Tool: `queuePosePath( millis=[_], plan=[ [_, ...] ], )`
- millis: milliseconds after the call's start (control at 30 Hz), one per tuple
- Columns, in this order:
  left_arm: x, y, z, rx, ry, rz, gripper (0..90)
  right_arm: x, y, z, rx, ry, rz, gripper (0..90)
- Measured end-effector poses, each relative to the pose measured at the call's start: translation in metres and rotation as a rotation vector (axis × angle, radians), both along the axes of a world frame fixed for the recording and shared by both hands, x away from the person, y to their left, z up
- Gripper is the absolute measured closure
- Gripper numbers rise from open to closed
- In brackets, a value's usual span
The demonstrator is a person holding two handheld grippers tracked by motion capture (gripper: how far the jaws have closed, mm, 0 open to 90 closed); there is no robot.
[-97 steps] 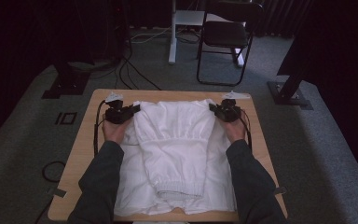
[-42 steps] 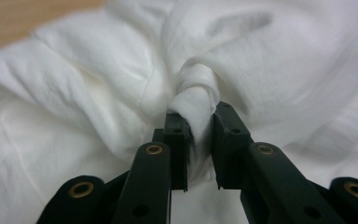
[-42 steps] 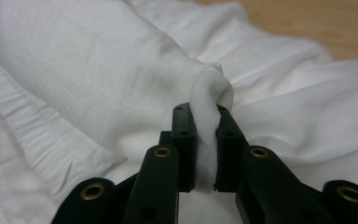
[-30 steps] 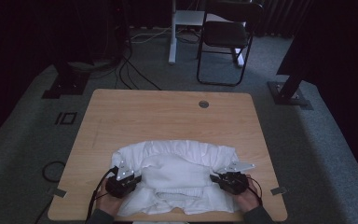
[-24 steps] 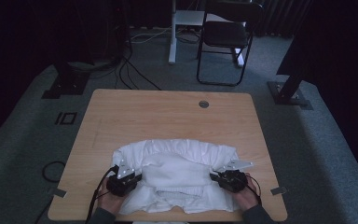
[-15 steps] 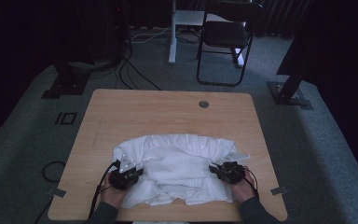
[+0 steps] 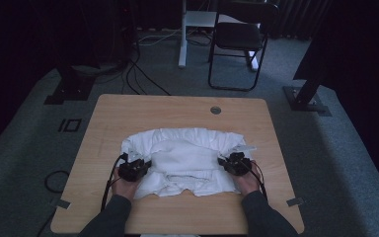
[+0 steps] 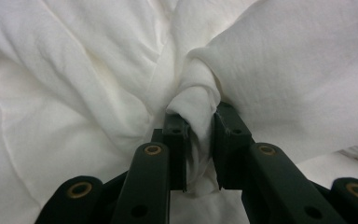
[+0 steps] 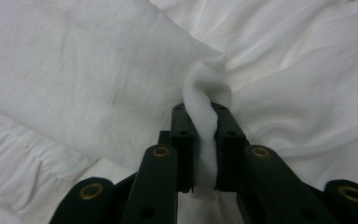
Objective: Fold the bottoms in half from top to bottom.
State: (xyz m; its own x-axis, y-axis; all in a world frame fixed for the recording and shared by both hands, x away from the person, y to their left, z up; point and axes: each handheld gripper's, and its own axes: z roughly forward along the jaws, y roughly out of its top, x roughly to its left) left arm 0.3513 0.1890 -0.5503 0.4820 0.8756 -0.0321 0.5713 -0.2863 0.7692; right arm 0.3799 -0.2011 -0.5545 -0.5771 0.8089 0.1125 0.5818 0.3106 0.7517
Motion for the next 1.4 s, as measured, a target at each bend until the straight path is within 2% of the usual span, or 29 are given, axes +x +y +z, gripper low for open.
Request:
queuePosePath(
  millis=[133,200,267,300,333,367,400,433,467,500,533,567,633,667,700,833,933,1033,1133,1167,1267,1333,1400],
  plan=[
    [0.0,0.005,0.004,-0.029,0.019,0.009,72.0,-0.001,0.0,0.005,0.006,-0.009,-0.003,79.0],
    [-0.003,0.009,0.01,-0.051,0.017,0.008,63.3,-0.005,-0.004,0.01,0.025,-0.019,0.008,71.3],
    [-0.009,0.014,0.021,-0.106,-0.017,0.014,56.3,-0.01,-0.008,0.016,0.052,-0.029,0.022,59.5],
    [-0.009,0.014,0.021,-0.106,-0.017,0.014,54.0,-0.012,-0.011,0.021,0.068,-0.035,0.031,55.5],
    [-0.013,0.018,0.029,-0.17,-0.042,0.012,54.0,-0.012,-0.011,0.021,0.068,-0.035,0.031,55.5],
    [-0.015,0.022,0.039,-0.236,-0.063,0.014,51.5,-0.017,-0.015,0.035,0.102,-0.084,0.027,49.1],
    [-0.014,0.023,0.044,-0.245,-0.067,0.016,51.4,-0.018,-0.015,0.039,0.109,-0.103,0.023,47.8],
    [-0.014,0.023,0.044,-0.245,-0.067,0.016,51.3,-0.018,-0.015,0.039,0.109,-0.103,0.023,47.8],
    [-0.011,0.02,0.055,-0.252,-0.088,0.009,51.3,-0.018,-0.014,0.051,0.133,-0.141,0.011,45.1],
    [-0.009,0.018,0.058,-0.248,-0.093,0.0,51.4,-0.017,-0.012,0.057,0.138,-0.164,0.004,44.7],
    [-0.009,0.018,0.058,-0.248,-0.093,0.0,51.4,-0.017,-0.012,0.057,0.138,-0.164,0.004,44.7],
    [-0.002,0.009,0.07,-0.237,-0.115,-0.013,51.9,-0.011,-0.005,0.068,0.145,-0.184,-0.008,44.6],
    [0.005,-0.003,0.08,-0.218,-0.13,-0.027,53.9,-0.004,0.003,0.074,0.142,-0.195,-0.012,46.0],
    [0.005,-0.003,0.08,-0.218,-0.13,-0.027,55.2,-0.004,0.003,0.074,0.142,-0.195,-0.012,46.0],
    [0.013,-0.016,0.086,-0.203,-0.134,-0.051,56.0,0.005,0.015,0.077,0.126,-0.193,-0.013,48.0],
    [0.024,-0.039,0.082,-0.129,-0.095,-0.093,58.9,0.022,0.038,0.072,0.093,-0.158,-0.014,50.4],
    [0.028,-0.047,0.064,-0.083,-0.015,-0.111,60.3,0.027,0.05,0.063,0.05,-0.12,-0.023,52.8],
    [0.023,-0.04,0.045,-0.073,0.043,-0.118,62.3,0.02,0.055,0.05,0.014,-0.078,-0.012,54.8],
    [0.016,-0.035,0.037,-0.071,0.062,-0.122,62.8,0.005,0.055,0.04,-0.013,-0.055,0.009,56.0],
    [0.005,-0.028,0.03,-0.061,0.07,-0.133,62.7,-0.003,0.055,0.036,-0.019,-0.05,0.022,56.1],
    [-0.007,-0.021,0.026,-0.063,0.068,-0.134,61.9,-0.019,0.055,0.024,-0.026,-0.036,0.046,55.0],
    [-0.01,-0.019,0.025,-0.06,0.063,-0.132,60.6,-0.026,0.055,0.016,-0.027,-0.035,0.059,54.8],
    [-0.023,-0.015,0.023,-0.056,0.037,-0.129,58.0,-0.03,0.055,0.008,-0.008,-0.029,0.068,54.4]
  ],
)
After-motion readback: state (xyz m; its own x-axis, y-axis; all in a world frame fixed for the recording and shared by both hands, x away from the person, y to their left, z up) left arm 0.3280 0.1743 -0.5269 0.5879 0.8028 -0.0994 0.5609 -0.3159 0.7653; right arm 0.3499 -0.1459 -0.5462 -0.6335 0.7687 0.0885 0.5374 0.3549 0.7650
